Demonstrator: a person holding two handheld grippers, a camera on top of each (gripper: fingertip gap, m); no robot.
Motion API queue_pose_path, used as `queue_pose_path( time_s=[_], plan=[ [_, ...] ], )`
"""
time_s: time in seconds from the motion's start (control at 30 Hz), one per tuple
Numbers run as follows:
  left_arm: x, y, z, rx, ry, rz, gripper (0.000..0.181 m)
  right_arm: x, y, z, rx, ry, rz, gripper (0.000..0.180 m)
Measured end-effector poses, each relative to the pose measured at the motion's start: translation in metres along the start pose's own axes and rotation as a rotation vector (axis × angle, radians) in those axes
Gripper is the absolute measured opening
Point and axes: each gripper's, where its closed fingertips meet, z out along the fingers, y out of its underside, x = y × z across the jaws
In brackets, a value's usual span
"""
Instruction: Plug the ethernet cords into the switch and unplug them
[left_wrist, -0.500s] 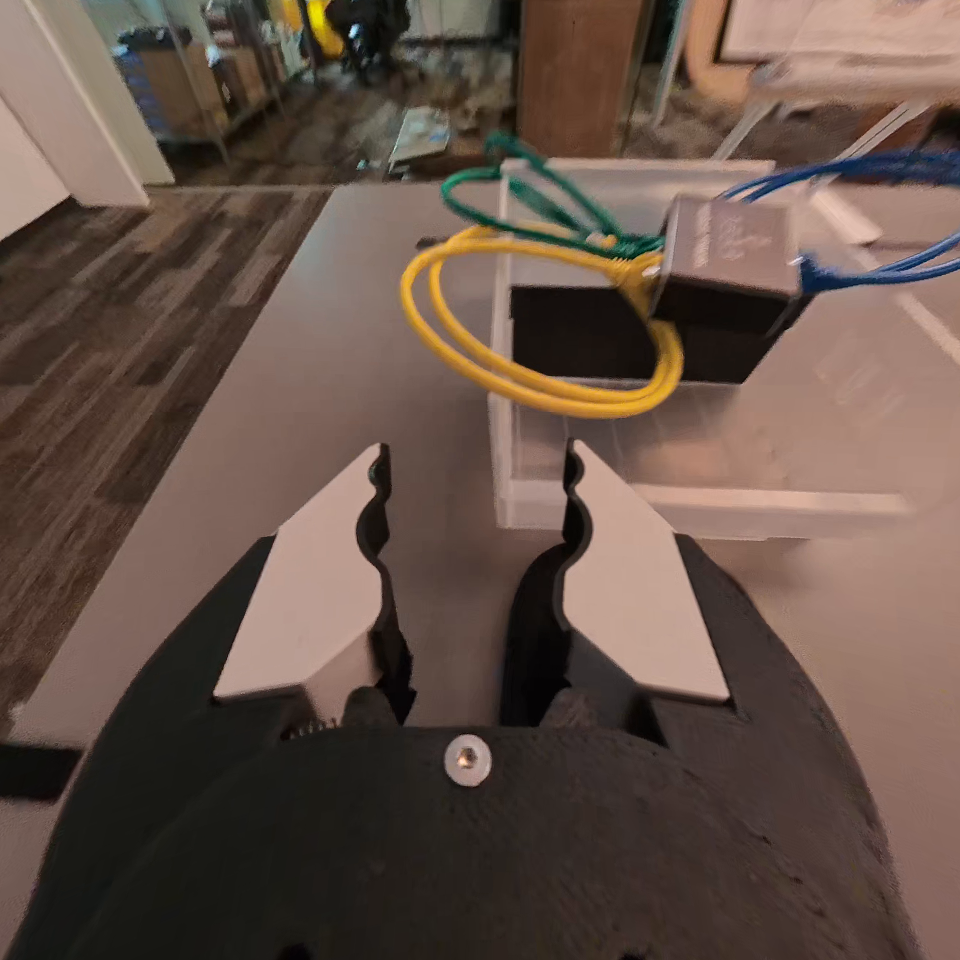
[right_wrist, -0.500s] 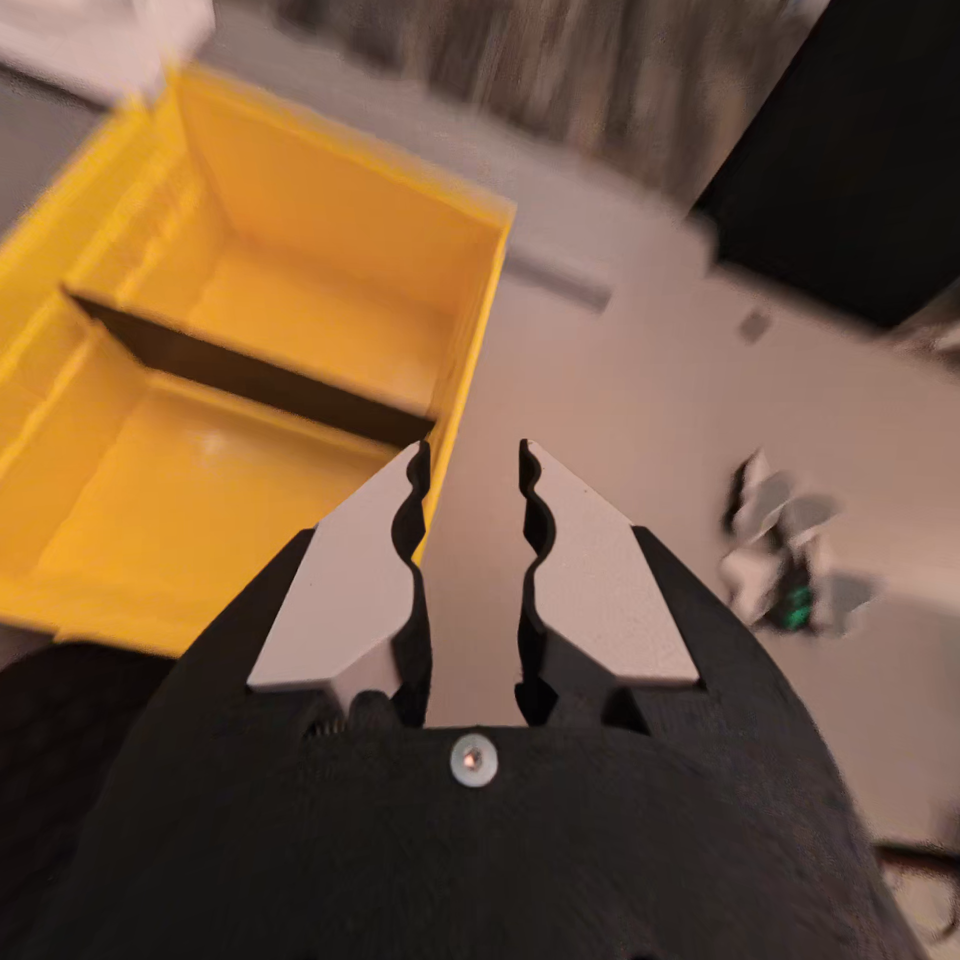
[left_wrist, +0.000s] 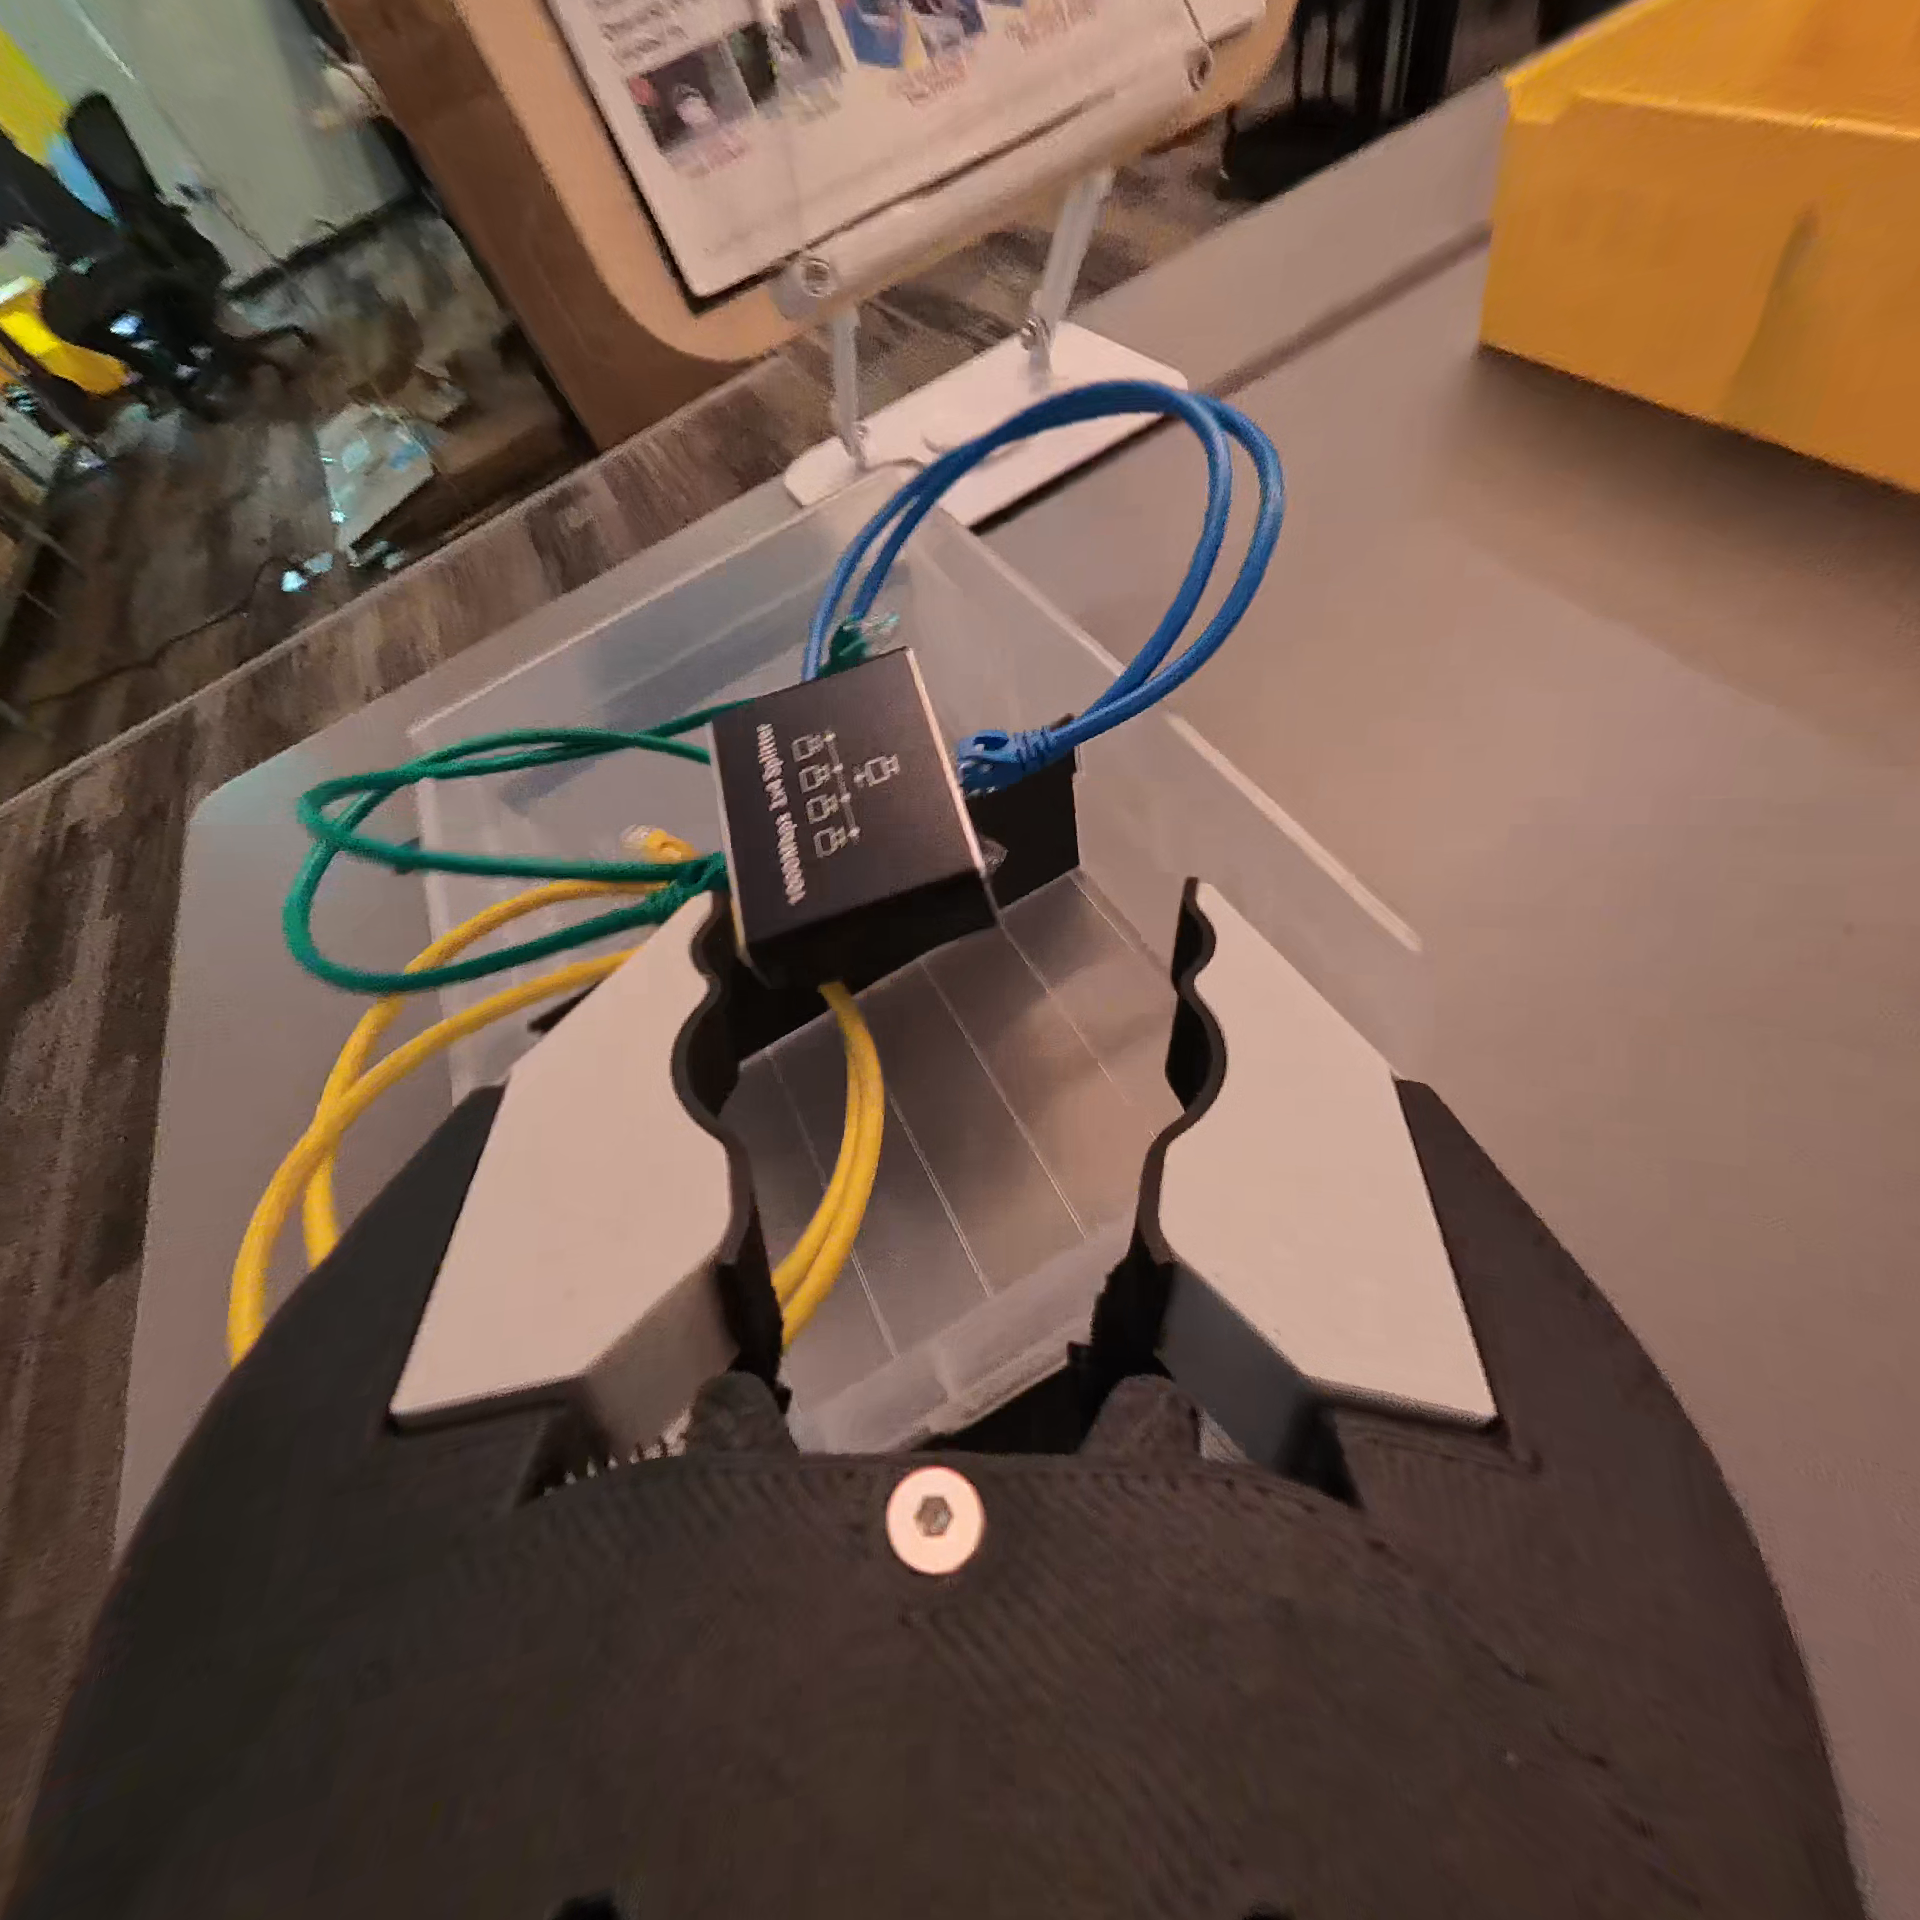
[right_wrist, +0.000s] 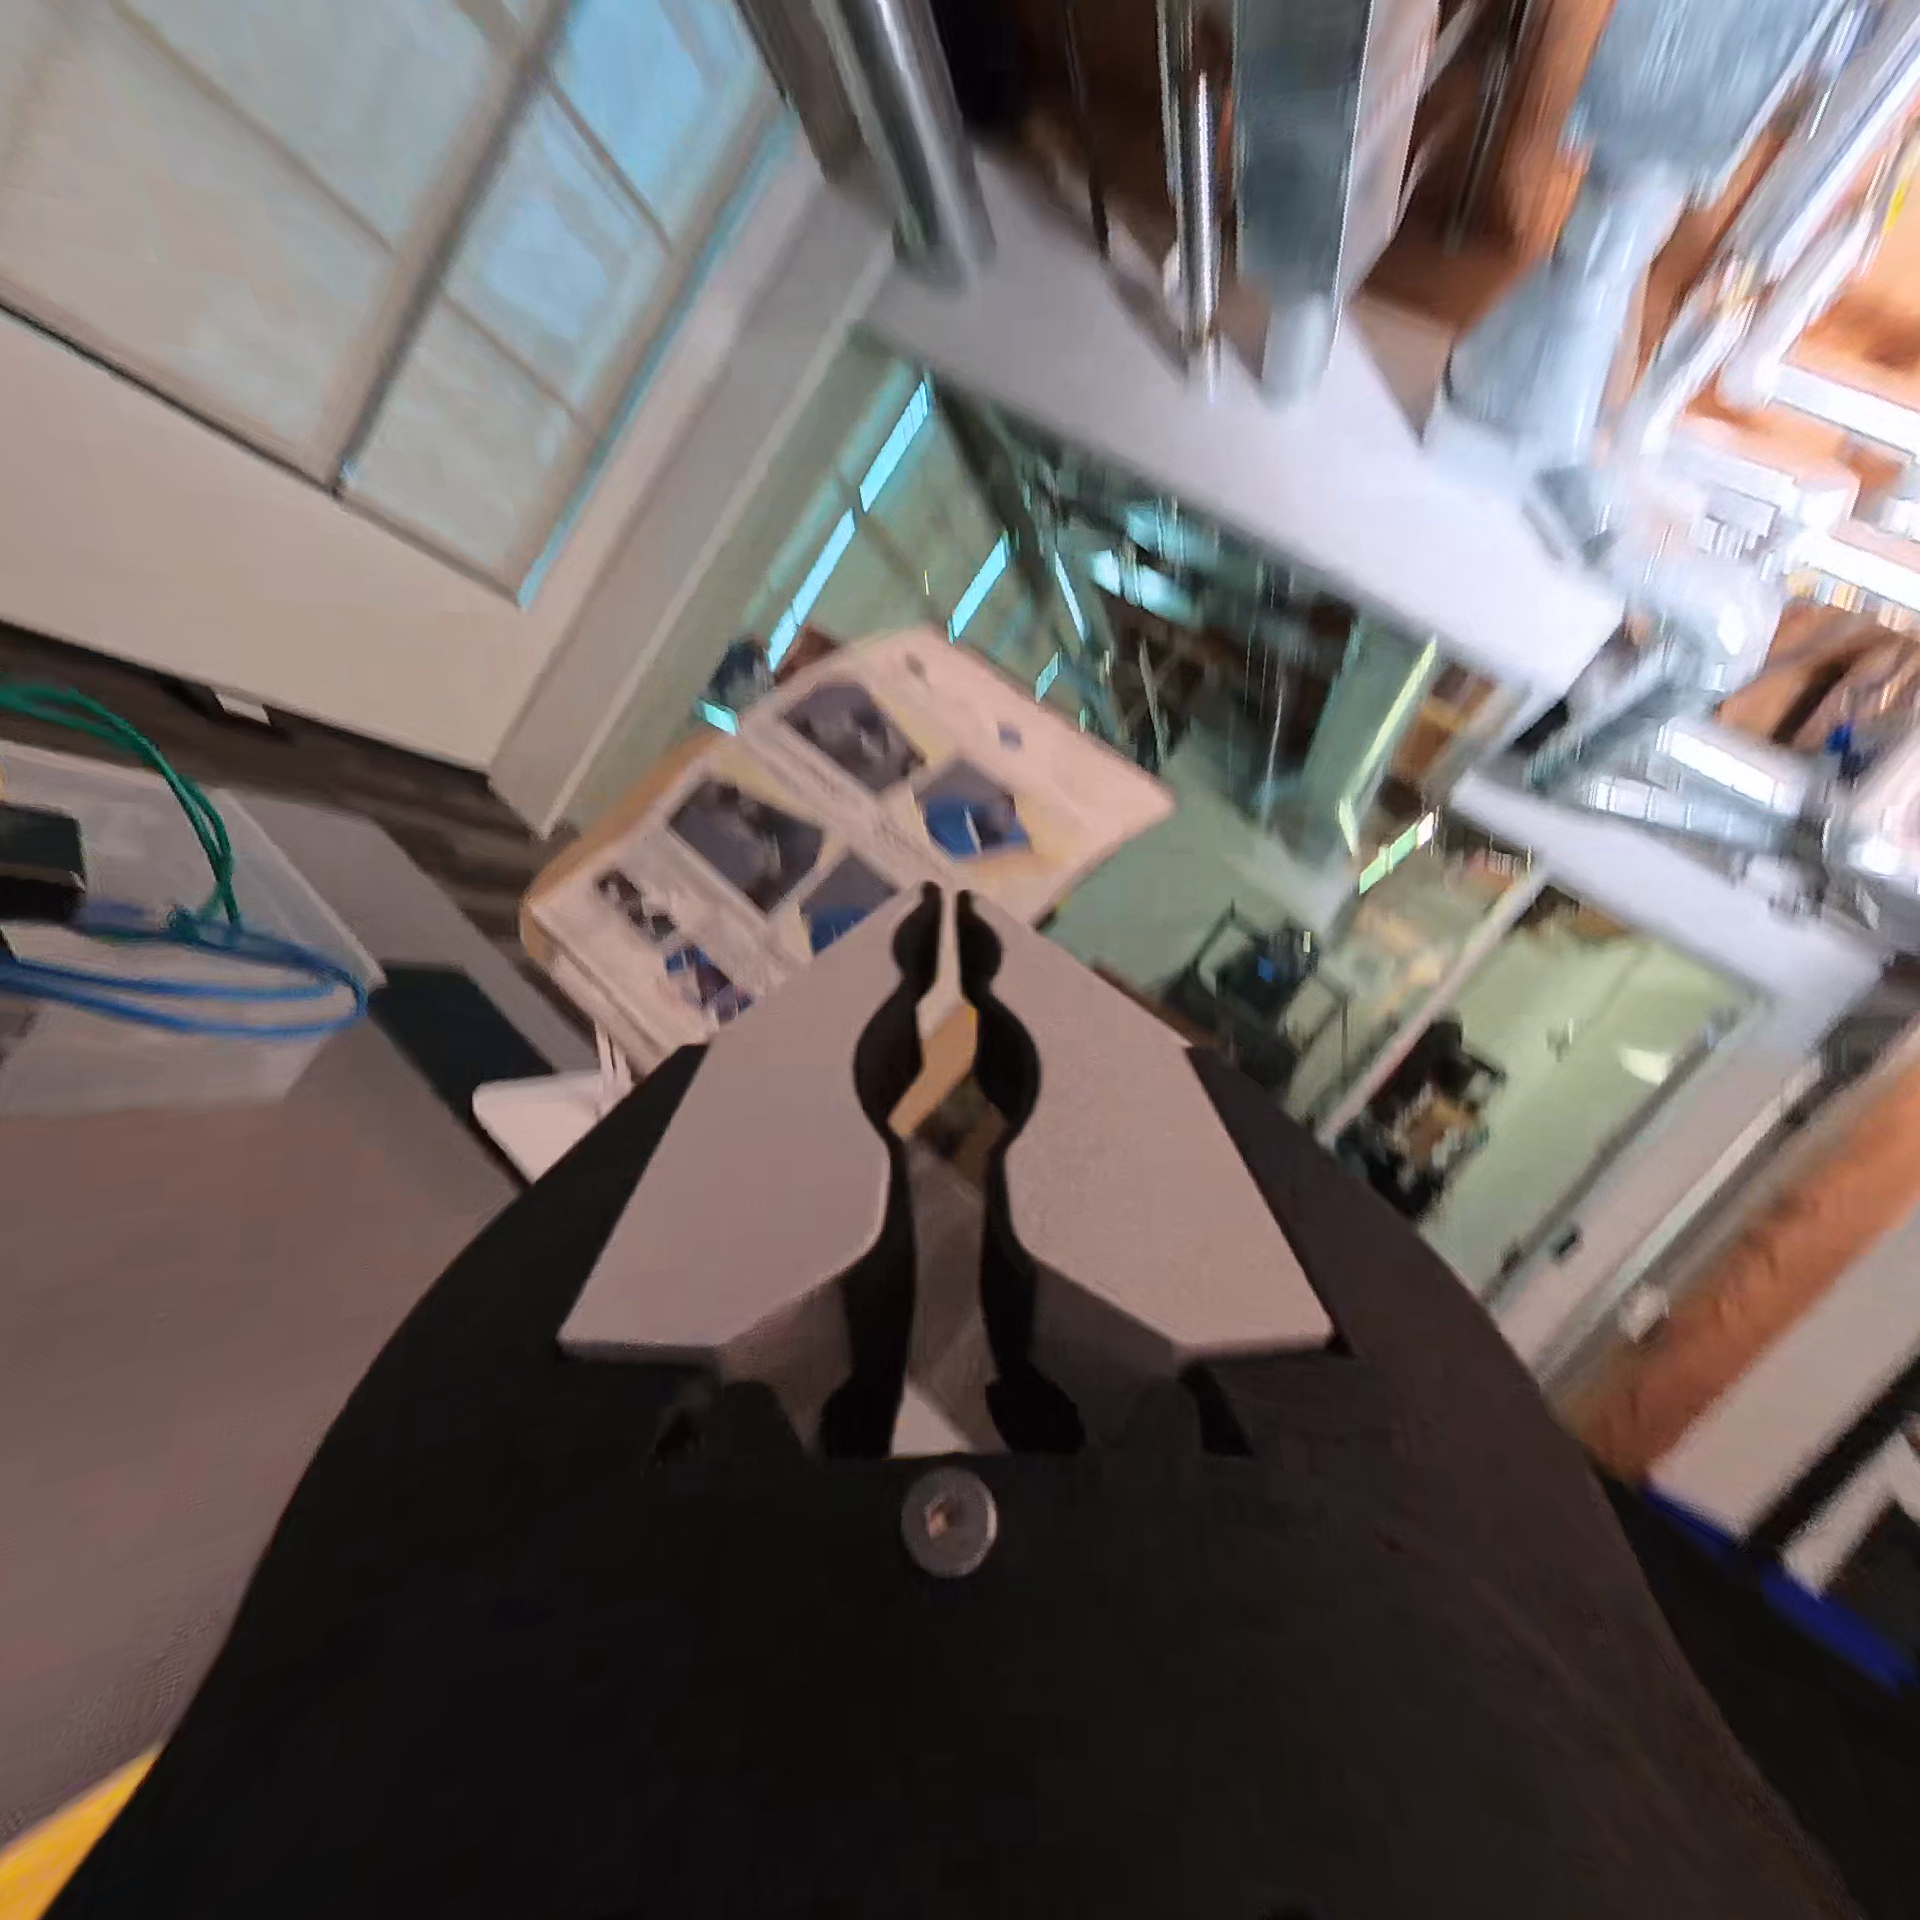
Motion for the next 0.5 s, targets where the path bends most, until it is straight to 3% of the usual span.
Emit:
queue_pose_path(
  time_s=[0.1,0.17,0.27,0.4,0.5],
  plan=[
    [0.003,-0.012,0.020,-0.048,0.066,0.030,0.087,-0.025,-0.034,0.012,0.177,-0.087,-0.011,0.000],
    [-0.001,-0.012,0.035,-0.124,0.103,0.036,0.096,-0.038,-0.034,0.025,0.190,-0.125,0.015,0.006],
    [-0.006,0.011,0.055,-0.372,0.160,0.076,0.122,-0.059,-0.011,0.045,0.145,-0.192,0.057,0.015],
    [-0.010,0.023,0.069,-0.540,0.215,0.081,0.114,-0.095,0.032,0.065,0.024,-0.340,0.181,0.020],
    [-0.023,0.035,0.077,-0.640,0.183,0.101,0.111,-0.111,0.059,0.074,-0.090,-0.381,0.166,0.024]
  ],
)
